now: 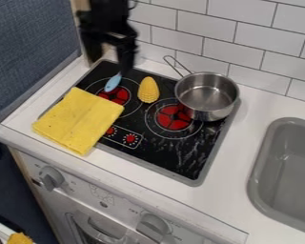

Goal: Move the yellow cloth to the right lower side of the burner

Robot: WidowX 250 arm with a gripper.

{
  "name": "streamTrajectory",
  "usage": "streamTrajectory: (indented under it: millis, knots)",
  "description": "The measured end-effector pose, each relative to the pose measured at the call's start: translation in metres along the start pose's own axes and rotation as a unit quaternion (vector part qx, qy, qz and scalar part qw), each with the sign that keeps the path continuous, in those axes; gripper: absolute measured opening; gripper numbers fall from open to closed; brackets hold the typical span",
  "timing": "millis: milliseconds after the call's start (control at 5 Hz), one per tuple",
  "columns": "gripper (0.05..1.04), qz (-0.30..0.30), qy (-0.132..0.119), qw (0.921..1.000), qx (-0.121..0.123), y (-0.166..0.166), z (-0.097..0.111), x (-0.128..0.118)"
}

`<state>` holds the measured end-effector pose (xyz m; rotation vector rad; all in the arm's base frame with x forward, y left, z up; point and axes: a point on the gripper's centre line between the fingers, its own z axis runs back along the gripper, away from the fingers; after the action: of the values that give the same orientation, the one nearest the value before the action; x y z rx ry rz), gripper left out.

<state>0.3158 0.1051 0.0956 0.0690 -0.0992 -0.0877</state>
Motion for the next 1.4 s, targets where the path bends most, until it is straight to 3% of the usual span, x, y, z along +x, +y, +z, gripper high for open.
streamTrajectory:
  millis: [200, 400, 600, 800, 1000, 1200, 1400]
  knots:
    - [0.999, 0.014, 0.046, 0.9988, -0.003, 0.018, -0.039, -0.015]
    - [0.999, 0.03, 0.066, 0.9974, -0.001, 0.032, -0.065, -0.024]
    - [0.999, 0.03, 0.066, 0.9973, 0.011, 0.03, -0.078, -0.033]
    - [0.999, 0.038, 0.061, 0.9973, 0.015, 0.029, -0.082, -0.034]
    - [0.999, 0.038, 0.064, 0.9973, 0.002, 0.016, -0.085, -0.029]
    - [0.999, 0.042, 0.062, 0.9968, -0.028, -0.014, -0.084, -0.019]
    - [0.999, -0.001, 0.071, 0.9967, -0.04, -0.066, -0.081, -0.006]
